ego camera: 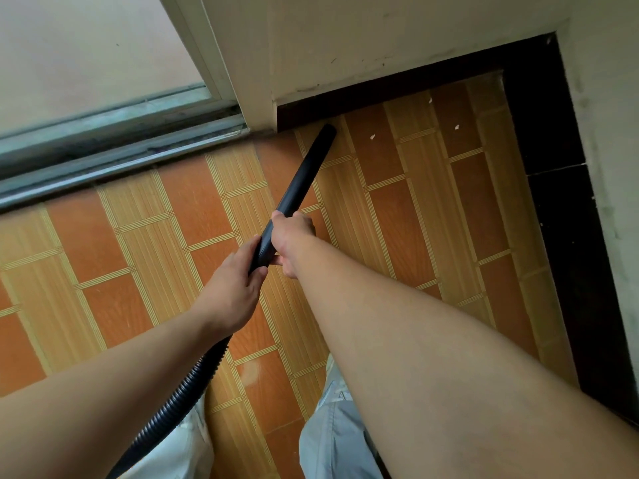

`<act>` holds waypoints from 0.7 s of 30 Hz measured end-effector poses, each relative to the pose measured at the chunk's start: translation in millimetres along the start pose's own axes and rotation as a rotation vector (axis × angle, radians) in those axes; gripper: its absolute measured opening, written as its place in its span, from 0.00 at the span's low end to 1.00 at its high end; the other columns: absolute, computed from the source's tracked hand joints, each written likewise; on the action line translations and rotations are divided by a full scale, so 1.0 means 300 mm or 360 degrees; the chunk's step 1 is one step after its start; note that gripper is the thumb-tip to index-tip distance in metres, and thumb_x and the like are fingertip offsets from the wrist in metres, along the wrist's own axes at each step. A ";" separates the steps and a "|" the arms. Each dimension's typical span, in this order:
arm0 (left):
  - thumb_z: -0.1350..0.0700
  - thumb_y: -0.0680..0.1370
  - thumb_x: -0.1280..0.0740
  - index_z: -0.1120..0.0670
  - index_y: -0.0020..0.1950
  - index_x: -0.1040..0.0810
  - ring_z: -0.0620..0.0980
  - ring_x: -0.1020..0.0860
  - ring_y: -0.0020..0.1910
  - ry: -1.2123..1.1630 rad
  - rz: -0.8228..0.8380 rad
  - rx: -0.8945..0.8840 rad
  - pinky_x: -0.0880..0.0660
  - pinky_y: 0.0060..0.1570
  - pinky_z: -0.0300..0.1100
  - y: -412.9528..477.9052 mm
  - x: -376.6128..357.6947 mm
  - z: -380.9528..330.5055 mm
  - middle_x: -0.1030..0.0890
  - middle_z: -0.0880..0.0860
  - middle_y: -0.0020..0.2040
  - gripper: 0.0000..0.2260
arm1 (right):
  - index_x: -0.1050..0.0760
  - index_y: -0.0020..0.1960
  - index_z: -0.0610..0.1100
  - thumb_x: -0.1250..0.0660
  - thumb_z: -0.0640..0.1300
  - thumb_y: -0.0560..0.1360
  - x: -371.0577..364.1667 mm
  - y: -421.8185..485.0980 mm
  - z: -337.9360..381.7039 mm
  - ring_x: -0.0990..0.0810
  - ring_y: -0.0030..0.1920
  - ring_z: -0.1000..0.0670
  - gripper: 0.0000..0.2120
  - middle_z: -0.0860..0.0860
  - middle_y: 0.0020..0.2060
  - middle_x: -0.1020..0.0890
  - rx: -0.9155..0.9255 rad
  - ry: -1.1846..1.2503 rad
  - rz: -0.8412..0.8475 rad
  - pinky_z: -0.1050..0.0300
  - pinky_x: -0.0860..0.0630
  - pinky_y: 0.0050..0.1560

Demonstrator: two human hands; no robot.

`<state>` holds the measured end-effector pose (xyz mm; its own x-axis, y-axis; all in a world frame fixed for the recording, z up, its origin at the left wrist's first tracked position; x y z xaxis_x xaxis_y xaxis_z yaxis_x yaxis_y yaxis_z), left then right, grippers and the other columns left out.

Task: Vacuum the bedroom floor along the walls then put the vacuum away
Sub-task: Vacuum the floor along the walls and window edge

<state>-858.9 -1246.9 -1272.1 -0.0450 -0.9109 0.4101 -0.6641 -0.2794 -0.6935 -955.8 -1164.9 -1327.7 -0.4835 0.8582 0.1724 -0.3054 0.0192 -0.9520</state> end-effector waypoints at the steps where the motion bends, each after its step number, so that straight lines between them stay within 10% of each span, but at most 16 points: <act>1: 0.52 0.86 0.40 0.42 0.83 0.46 0.55 0.21 0.56 -0.0025 -0.0004 0.0029 0.21 0.58 0.57 -0.015 -0.007 0.012 0.22 0.54 0.61 0.27 | 0.33 0.71 0.48 0.40 0.51 0.84 -0.004 -0.008 -0.008 0.20 0.58 0.38 0.18 0.43 0.58 0.22 -0.0009 -0.0023 0.0017 0.36 0.20 0.59; 12: 0.52 0.85 0.40 0.40 0.82 0.46 0.54 0.21 0.56 -0.0204 -0.0032 0.0090 0.20 0.59 0.56 -0.105 -0.010 0.050 0.23 0.53 0.63 0.27 | 0.33 0.73 0.48 0.39 0.50 0.84 -0.065 -0.075 -0.035 0.19 0.58 0.38 0.18 0.43 0.60 0.21 -0.0054 -0.0097 0.0128 0.35 0.19 0.57; 21: 0.54 0.86 0.40 0.42 0.82 0.44 0.58 0.19 0.41 -0.0379 -0.0003 0.0129 0.18 0.36 0.53 -0.158 -0.015 0.041 0.21 0.53 0.51 0.26 | 0.32 0.71 0.47 0.39 0.50 0.84 -0.079 -0.102 -0.059 0.17 0.54 0.40 0.17 0.43 0.58 0.20 -0.0045 -0.0145 0.0126 0.36 0.17 0.52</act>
<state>-817.9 -1233.3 -1248.4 0.1399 -0.9535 0.2669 -0.6015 -0.2959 -0.7421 -920.4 -1176.9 -1307.3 -0.5780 0.8076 0.1172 -0.2407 -0.0315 -0.9701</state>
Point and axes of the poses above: each hand's wrist, its own y-axis towards the middle knuckle, its own x-axis out of the back of the hand, z = x × y, the point moved 9 cm from there along y, towards the middle knuckle
